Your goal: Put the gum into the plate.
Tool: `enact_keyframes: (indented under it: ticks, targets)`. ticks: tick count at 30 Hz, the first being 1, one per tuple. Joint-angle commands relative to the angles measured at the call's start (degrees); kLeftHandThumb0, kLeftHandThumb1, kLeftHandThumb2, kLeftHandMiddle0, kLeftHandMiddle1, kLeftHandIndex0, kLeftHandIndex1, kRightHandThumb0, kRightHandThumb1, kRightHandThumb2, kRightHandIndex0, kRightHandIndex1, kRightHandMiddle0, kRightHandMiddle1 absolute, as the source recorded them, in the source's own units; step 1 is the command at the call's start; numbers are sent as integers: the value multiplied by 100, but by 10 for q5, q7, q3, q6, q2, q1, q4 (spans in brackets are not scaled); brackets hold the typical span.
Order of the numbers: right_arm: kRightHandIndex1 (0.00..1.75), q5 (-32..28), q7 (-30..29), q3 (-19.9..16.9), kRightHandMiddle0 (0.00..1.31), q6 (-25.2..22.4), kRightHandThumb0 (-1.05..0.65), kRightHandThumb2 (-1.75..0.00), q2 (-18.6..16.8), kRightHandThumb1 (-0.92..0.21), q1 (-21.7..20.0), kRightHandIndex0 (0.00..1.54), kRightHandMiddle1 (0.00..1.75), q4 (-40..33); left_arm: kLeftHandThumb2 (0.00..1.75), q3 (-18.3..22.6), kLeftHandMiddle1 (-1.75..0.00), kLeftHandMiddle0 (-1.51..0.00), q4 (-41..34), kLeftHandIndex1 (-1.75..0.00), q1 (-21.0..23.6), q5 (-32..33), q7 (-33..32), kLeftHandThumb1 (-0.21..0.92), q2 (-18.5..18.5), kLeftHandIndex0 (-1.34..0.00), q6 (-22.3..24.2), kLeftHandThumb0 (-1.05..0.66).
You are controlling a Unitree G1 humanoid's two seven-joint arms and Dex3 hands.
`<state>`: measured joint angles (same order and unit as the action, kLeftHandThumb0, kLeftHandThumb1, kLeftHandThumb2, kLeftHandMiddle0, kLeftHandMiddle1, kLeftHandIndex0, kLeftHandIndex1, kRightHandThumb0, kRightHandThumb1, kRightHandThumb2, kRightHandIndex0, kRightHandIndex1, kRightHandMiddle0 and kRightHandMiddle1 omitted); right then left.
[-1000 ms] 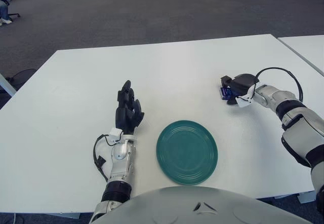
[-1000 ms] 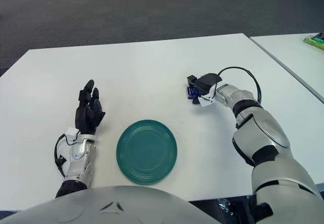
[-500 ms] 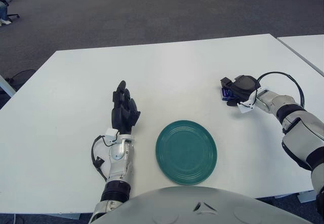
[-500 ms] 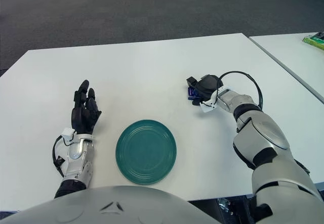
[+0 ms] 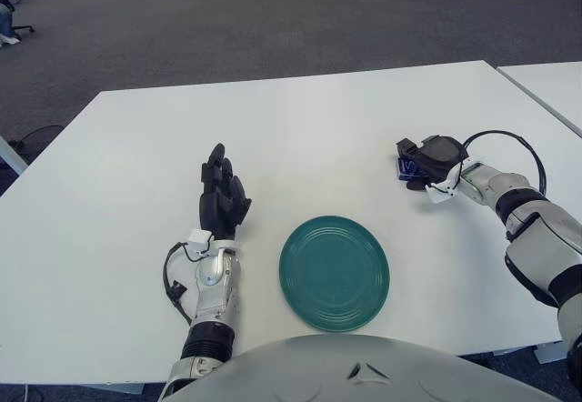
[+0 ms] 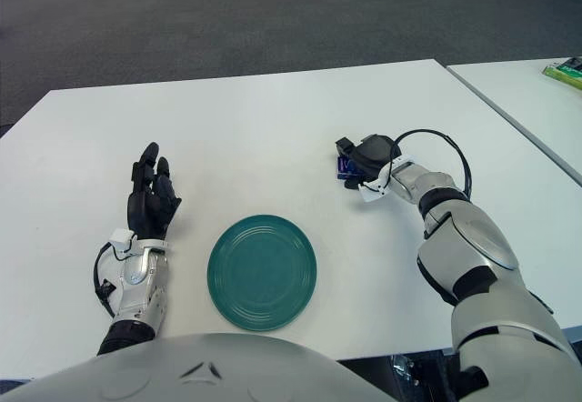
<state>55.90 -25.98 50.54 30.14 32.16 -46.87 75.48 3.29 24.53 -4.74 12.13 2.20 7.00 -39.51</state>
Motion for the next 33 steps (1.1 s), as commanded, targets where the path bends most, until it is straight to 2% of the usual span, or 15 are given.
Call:
enact_keyframes:
  ticks: [1,5,9,13,18,21,25,28,33]
  targets:
    - [175,-4,38,-9,40,25,-40,-82,-16,-72,-32,89,175,7,71,10,0,-15,103,-57,-64,19,6,92,56,0,-21,-89]
    - [175,-7,27,-21,38,61,-40,-88,-8,-66,-98,91,175,-16,71,13,0,-15,102,-56,-62,21,15,92,53,0,-17,-89]
    - [175,13,-47,-16,39,62,-40,-92,-3,-63,-119,93,175,-31,70,19,0,-15,107,-56,-59,21,19,92,51,0,-14,-89]
    - [175,-1,-112,-44,42,84,-41,-99,2,-58,-148,97,175,-62,70,22,0,-15,109,-58,-56,20,23,92,51,0,-12,-90]
    - [175,-18,-122,-83,45,122,-42,-105,18,-53,-173,102,175,-131,69,22,-1,-16,96,-62,-60,25,23,92,59,0,-7,-91]
    - [175,-21,-120,-100,47,131,-43,-108,26,-51,-175,105,175,-158,69,23,-1,-16,94,-64,-61,27,23,92,60,0,-5,-91]
    - [175,-25,-121,-132,49,131,-43,-112,44,-47,-160,110,175,-230,69,25,0,-16,97,-63,-60,23,19,92,59,0,-5,-91]
    - [175,-45,-92,-157,51,128,-44,-114,40,-46,-151,112,175,-268,69,28,0,-16,106,-63,-57,22,18,92,56,0,-5,-91]
    - [175,-81,-42,-179,51,157,-44,-115,34,-45,-125,115,175,-341,69,34,0,-16,118,-62,-52,21,20,92,52,0,-8,-90]
